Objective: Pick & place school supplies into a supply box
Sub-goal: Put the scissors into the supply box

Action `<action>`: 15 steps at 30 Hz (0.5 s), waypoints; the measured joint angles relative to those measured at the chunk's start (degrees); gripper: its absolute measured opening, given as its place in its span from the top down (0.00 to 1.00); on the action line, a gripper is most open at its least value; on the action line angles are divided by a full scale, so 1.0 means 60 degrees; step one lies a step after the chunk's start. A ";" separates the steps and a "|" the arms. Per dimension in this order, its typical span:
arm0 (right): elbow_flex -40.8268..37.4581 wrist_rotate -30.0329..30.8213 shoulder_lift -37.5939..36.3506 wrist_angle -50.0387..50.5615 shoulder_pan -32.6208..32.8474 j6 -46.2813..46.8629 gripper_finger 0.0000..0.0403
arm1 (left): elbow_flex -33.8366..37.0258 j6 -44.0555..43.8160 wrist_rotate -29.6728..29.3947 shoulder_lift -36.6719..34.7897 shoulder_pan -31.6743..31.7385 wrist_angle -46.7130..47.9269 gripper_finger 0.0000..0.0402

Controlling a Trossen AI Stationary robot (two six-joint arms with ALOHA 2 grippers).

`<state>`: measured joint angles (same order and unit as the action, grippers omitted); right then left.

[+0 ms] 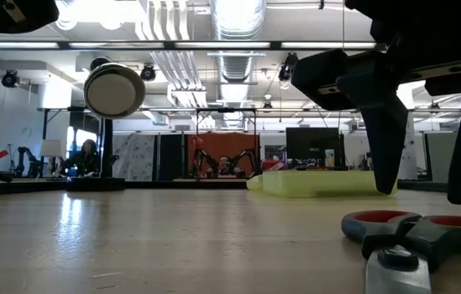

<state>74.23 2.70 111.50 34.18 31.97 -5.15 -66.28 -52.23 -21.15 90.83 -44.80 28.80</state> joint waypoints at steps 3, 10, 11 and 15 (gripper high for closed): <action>-0.0043 -0.0015 0.0000 -0.0001 -0.0001 0.0009 0.62 | 0.0000 -0.0007 -0.0004 0.0000 0.0000 0.0000 1.00; -0.0087 -0.0025 0.0000 -0.0001 -0.0018 0.0002 0.57 | 0.0000 -0.0080 -0.0014 0.0000 0.0000 -0.0003 1.00; -0.0087 -0.0025 0.0000 -0.0001 -0.0018 0.0000 0.57 | 0.0000 -0.0080 -0.0015 0.0000 0.0000 0.0000 1.00; -0.0091 -0.0049 0.0000 -0.0042 -0.0045 -0.0035 0.58 | 0.0000 -0.0104 -0.0111 0.0000 0.0004 -0.0004 1.00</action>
<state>73.69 2.40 111.50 33.93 31.70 -5.35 -66.28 -52.85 -21.81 90.83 -44.77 28.77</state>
